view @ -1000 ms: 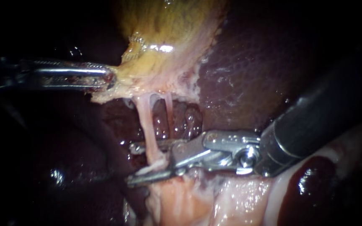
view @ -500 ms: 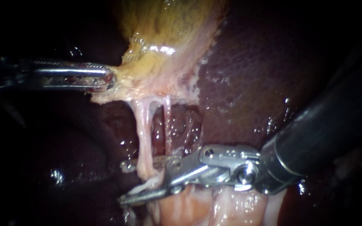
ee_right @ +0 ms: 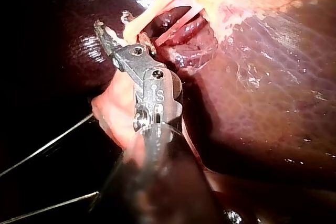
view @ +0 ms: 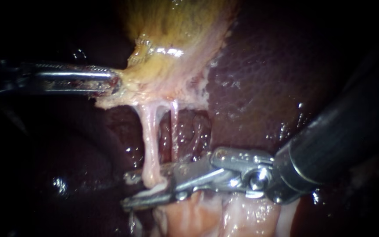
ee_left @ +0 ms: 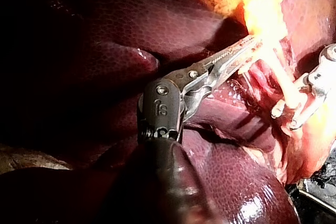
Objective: Clipping first clip left tube
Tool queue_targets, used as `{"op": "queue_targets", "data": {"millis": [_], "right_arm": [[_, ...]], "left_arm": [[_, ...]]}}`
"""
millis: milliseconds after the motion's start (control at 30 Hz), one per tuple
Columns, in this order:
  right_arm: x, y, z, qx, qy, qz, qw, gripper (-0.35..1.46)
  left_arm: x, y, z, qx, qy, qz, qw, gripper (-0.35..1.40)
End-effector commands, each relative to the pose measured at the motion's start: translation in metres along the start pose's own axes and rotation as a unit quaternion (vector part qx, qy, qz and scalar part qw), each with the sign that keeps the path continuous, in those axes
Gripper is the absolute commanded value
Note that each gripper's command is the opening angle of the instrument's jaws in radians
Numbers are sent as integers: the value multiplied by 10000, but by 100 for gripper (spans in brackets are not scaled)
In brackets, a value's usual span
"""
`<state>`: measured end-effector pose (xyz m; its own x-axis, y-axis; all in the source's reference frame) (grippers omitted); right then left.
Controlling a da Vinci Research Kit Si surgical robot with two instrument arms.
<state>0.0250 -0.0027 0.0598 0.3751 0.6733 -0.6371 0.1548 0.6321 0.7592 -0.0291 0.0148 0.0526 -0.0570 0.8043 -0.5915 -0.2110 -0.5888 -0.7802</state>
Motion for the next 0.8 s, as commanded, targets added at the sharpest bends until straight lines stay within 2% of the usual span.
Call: {"op": "queue_targets", "data": {"millis": [33, 167, 200, 467, 800], "right_arm": [[-1, 0, -1, 31, -11, 33, 10000, -6], [-1, 1, -3, 98, -15, 123, 9999, -33], [-1, 1, -4, 116, -20, 123, 9999, -35], [1, -1, -6, 164, -189, 238, 9994, -35], [1, 0, -6, 205, -204, 222, 9993, -35]], "left_arm": [[0, 0, 0, 0, 0, 0, 10000, -35], [0, 0, 0, 1, 0, 0, 10000, -35], [0, 0, 0, 1, 0, 0, 10000, -35], [0, 0, 0, 1, 0, 0, 10000, -35], [0, 0, 0, 1, 0, 0, 10000, -35]]}}
